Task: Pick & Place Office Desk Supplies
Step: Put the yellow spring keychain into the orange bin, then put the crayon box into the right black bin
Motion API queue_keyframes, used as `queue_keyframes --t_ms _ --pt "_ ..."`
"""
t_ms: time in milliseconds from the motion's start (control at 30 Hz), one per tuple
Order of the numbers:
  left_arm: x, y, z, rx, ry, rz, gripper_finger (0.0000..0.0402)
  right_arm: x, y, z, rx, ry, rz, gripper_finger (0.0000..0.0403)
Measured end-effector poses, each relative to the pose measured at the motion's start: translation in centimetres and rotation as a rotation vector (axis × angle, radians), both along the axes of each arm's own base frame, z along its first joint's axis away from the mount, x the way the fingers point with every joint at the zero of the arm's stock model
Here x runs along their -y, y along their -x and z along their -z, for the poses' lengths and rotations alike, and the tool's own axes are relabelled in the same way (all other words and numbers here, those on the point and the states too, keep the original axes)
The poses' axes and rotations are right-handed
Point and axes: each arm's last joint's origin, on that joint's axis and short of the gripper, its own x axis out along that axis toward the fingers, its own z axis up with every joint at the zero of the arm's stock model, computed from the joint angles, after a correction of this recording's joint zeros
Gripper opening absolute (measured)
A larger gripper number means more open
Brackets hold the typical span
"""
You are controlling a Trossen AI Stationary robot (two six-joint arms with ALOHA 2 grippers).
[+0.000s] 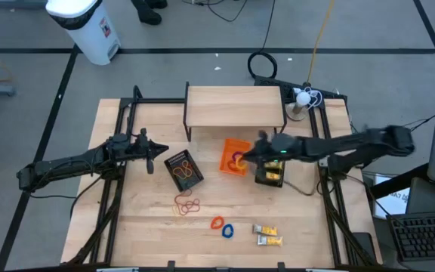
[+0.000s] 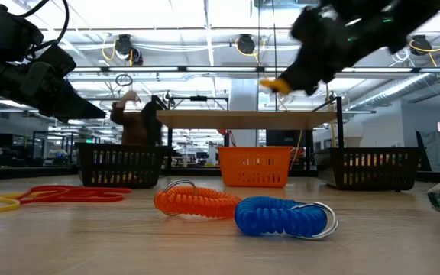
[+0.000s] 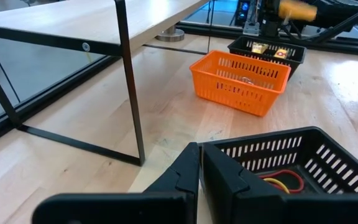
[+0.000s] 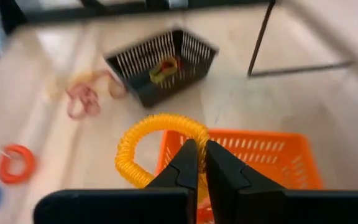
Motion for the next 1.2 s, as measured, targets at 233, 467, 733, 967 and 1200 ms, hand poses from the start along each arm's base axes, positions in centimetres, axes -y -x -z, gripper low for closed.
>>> queue_keyframes --t_ms 233,467,733,967,1200 --pt "0.0 0.0 0.0 0.002 0.01 -0.002 0.0019 1.2 -4.3 2.7 -0.225 -0.008 0.025 0.0003" --pt "0.0 0.0 0.0 0.003 0.013 -0.002 0.0019 2.7 -4.4 4.0 -0.291 -0.011 0.07 0.0016" --pt "0.0 0.0 0.0 0.003 0.012 -0.002 0.0019 2.6 -4.1 3.0 -0.258 -0.016 0.072 0.0161" --pt "0.0 0.0 0.0 0.003 0.014 -0.001 0.0019 1.2 -2.3 -2.5 -0.017 0.059 -0.008 0.0182" --pt "0.0 0.0 0.0 0.003 0.014 -0.002 0.0019 -0.3 3.3 -6.2 0.425 -0.011 -0.201 0.0018"
